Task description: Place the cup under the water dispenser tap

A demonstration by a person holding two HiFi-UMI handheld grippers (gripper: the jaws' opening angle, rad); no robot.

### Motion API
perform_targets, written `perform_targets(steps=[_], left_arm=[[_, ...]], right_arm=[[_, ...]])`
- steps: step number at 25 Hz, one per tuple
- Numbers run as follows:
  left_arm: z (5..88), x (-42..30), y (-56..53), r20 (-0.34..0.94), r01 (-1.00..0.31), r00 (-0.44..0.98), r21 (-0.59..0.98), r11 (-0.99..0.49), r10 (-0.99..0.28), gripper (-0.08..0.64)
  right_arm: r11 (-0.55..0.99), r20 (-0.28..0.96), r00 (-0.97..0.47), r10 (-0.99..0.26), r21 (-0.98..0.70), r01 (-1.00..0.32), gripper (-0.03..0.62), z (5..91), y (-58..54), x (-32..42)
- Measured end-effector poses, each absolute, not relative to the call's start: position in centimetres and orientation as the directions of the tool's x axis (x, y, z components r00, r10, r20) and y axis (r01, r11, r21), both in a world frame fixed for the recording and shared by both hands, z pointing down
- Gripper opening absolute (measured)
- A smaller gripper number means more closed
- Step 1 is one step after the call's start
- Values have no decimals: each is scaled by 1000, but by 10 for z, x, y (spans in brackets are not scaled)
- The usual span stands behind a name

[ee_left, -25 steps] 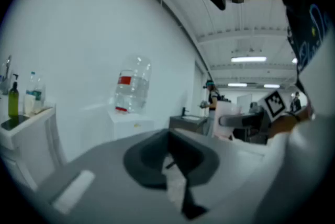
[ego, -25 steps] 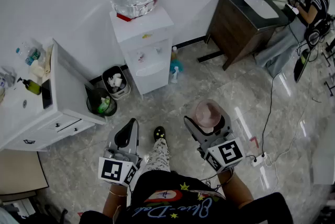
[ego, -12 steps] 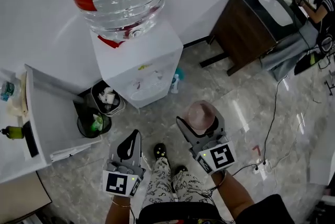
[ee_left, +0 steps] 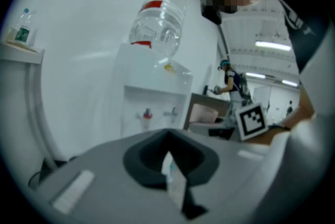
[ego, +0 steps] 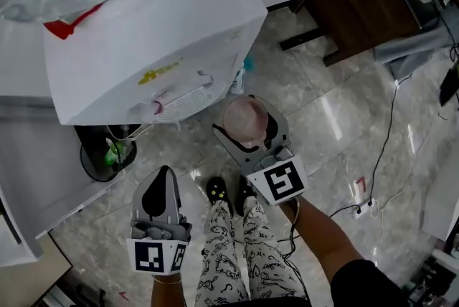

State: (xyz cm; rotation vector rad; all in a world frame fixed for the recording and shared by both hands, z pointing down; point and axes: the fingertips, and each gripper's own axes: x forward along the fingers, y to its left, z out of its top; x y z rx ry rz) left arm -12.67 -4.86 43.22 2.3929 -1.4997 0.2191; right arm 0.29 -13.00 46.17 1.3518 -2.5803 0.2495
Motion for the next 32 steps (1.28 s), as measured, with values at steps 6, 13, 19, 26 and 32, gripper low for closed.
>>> perform_targets(steps=[6,13,19,26,32], left_arm=[[479,-136,-29,379,-917,398,191,-350,-836,-5],[509,-147,0,437,-941,331,216,-260,-836,-5],[523,-141,12,453,-938,338,234,-256,-825,-5],[521,-145,13,441,-936,336,251,-246,-832,-5],[526,-151,14,462,-936,333,266,-229,-822,-5]], right_arm=[[563,287,-549,-785,-43,-826,342,536,-156,-6],[630,240,-602,-762,59,-774,342,573,-176,-28],[612,255,-586,-769,30,-790,342,604,-194,-36],[580,269,-559,-784,-2,-815,342,623,-206,-44],[555,278,-542,-793,-36,-831,342,628,-213,-41]])
